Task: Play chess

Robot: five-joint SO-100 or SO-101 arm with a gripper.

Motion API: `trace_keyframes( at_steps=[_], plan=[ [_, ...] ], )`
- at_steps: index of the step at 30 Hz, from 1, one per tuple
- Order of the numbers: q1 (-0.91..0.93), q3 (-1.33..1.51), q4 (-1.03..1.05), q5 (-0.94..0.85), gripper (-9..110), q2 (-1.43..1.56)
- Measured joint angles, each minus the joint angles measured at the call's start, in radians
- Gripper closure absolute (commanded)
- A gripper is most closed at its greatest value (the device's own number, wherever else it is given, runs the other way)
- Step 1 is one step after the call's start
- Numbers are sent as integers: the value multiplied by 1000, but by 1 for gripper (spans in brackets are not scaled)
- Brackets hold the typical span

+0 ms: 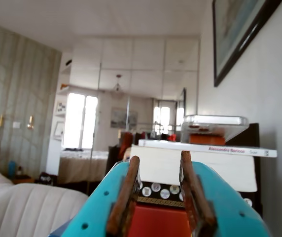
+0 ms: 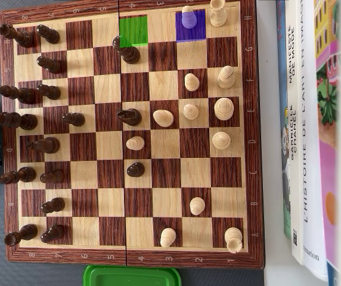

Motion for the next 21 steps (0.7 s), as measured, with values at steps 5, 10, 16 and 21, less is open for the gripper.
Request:
trace_keyframes(
  at_steps=[5, 10, 16, 21],
  plan=[
    [-41, -89, 155, 0, 89, -92],
    [-78, -144, 350, 0, 89, -175],
    [-127, -206, 574, 0, 89, -261],
    [-158, -282, 749, 0, 89, -351]
  ],
)
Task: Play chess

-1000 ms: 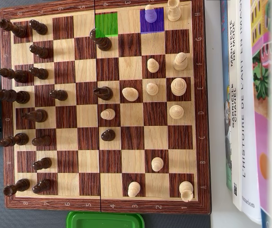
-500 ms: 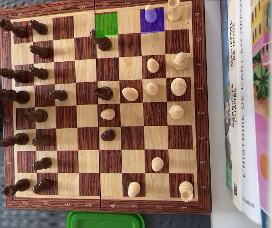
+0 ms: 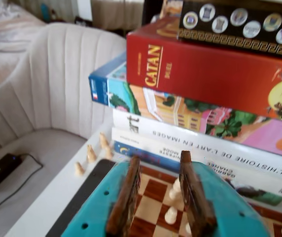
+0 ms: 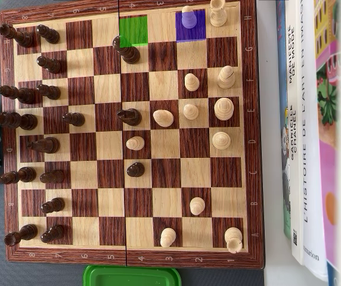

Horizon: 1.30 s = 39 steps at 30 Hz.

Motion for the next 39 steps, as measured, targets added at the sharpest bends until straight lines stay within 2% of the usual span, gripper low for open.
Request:
trace_keyframes(
  at_steps=[11, 20, 29, 33, 39],
  plan=[
    [-17, -281, 321, 0, 89, -290],
    [-32, -476, 457, 0, 89, -535],
    [-81, -629, 469, 195, 88, -831],
    [-77, -726, 560, 270, 88, -950],
    [-77, -900, 721, 287, 88, -1098]
  ],
)
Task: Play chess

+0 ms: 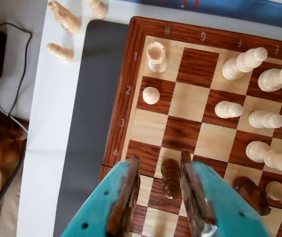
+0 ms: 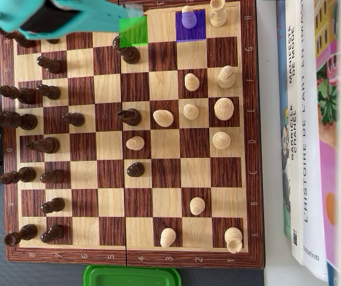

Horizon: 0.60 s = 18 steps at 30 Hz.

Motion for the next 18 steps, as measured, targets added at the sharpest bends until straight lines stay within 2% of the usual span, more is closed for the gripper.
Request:
trace_keyframes(
  at_steps=[18],
  plan=[
    [-3, -259, 34, 0, 85, -318]
  ],
)
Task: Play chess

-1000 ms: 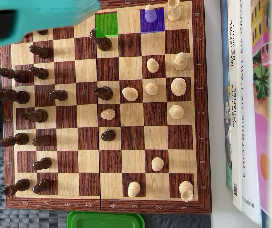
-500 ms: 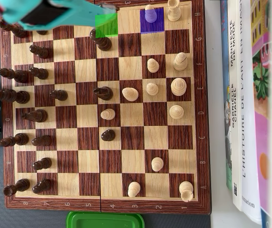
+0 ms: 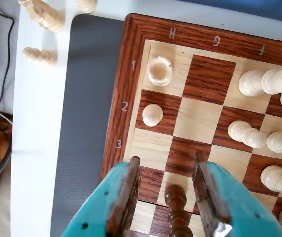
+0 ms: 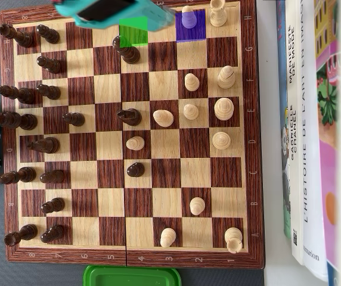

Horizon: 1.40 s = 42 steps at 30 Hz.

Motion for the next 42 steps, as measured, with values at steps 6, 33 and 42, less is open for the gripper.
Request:
trace_keyframes(
  at_steps=[6, 33, 42],
  plan=[
    [0, -66, 0, 0, 85, -86],
    [8, -213, 0, 0, 85, -285],
    [8, -215, 28, 3, 85, -288]
  ],
)
